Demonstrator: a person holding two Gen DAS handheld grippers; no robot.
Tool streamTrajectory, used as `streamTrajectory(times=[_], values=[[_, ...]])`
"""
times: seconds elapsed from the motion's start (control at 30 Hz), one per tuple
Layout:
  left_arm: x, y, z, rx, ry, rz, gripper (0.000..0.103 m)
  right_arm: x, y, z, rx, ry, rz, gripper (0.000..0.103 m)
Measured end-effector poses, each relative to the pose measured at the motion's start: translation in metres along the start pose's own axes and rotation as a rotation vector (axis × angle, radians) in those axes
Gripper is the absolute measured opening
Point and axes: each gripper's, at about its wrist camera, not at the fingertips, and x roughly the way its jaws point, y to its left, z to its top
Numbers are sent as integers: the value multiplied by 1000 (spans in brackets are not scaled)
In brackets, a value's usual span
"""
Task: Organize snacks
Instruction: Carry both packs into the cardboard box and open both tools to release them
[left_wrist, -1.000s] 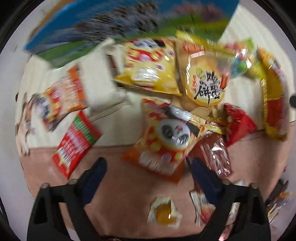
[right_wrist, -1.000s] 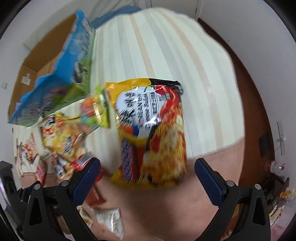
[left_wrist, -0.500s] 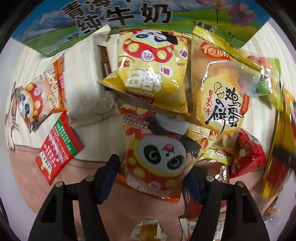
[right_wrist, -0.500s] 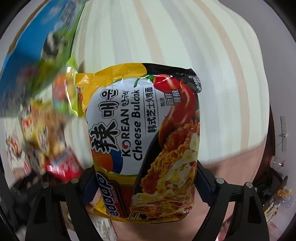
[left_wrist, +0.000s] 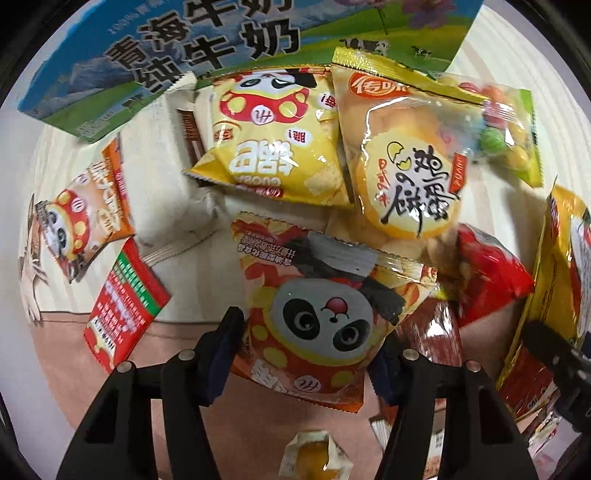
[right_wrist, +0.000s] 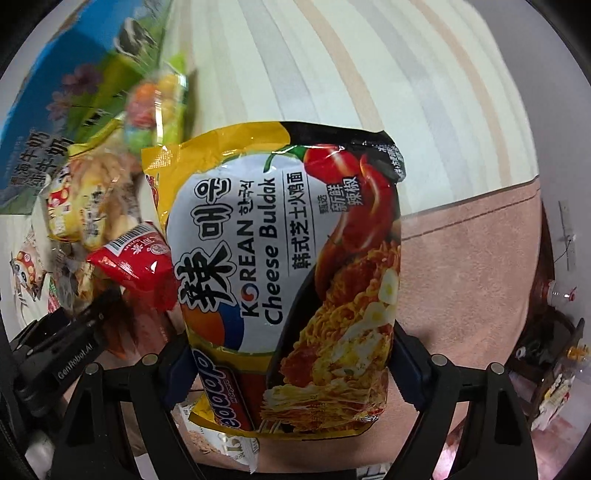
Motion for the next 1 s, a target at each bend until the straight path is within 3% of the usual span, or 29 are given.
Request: streamTrajectory(times=[0.13,0.23,0.5,0.7,0.83,1.0], values=[[-16,18,-19,-13,-12,-29,59,-9,2,0,8,-53,20,89],[-33,36,-30,-27,-24,-61,59,-29,-2,-24,4,-83,54,89],[-120,79,-21,-94,-140,-169,59,-88,-5,-57,-27,-138,190,89],[-190,92,39,-164,-227,-255,59,-129,6,-50,-87,-165,280,89],[-196,101,95,-195,-244,-252,59,-139,6,-33,-127,-198,278,89],[-185,124,174,-249,-189,-254,59,-128,-10,-14,-153,-197,253,89]])
